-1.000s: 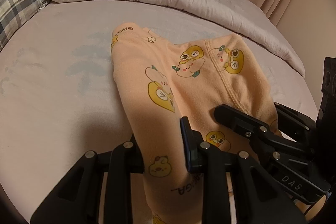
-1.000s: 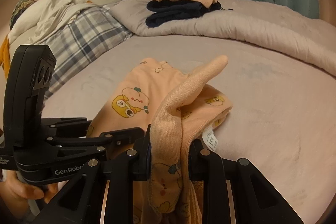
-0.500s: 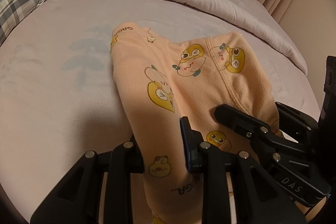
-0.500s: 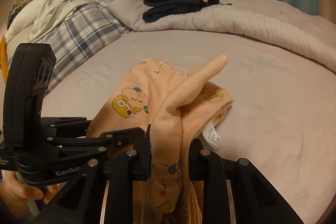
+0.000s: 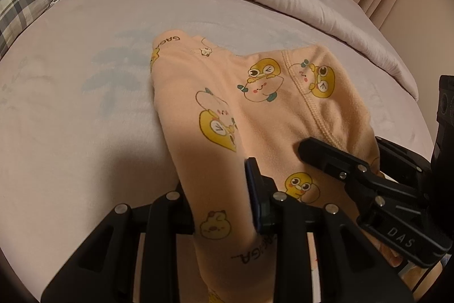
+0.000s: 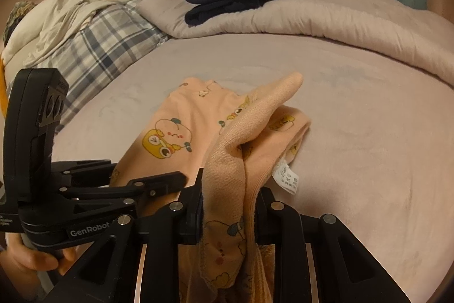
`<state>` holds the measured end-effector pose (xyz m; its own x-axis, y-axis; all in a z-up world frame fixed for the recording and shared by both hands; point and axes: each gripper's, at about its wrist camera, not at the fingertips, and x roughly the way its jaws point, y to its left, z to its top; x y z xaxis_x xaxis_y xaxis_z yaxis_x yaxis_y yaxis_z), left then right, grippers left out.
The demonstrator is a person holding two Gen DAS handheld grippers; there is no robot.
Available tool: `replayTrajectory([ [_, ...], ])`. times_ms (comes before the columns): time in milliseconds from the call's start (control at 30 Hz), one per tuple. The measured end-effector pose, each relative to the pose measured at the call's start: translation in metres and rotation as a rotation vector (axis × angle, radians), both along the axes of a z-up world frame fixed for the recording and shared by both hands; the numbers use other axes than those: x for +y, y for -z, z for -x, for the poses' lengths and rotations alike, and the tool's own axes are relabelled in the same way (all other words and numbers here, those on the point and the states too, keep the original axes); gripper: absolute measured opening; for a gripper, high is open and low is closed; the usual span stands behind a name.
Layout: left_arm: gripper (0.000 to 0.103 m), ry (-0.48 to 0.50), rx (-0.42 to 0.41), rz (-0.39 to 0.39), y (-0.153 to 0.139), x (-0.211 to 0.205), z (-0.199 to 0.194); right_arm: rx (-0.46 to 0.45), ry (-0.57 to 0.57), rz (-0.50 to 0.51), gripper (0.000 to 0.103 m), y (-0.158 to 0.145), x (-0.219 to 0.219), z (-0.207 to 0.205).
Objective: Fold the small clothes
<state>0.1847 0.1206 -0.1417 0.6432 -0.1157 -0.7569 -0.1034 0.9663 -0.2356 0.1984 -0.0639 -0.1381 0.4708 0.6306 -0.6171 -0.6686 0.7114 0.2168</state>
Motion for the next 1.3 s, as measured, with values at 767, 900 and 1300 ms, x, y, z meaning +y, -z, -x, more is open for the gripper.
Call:
replayTrajectory([
  [767,0.056,-0.044,0.016,-0.018,0.006,0.008,0.003,0.251,0.052,-0.120,0.029,0.025,-0.028,-0.022],
  [900,0.064,-0.059,0.018,-0.025,0.006,0.011,0.006,0.301,0.062,-0.161,0.031,0.028,-0.035,-0.027],
  [1300,0.069,-0.084,0.026,-0.027,0.005,0.017,0.017,0.343,0.087,-0.188,0.032,0.029,-0.047,-0.029],
])
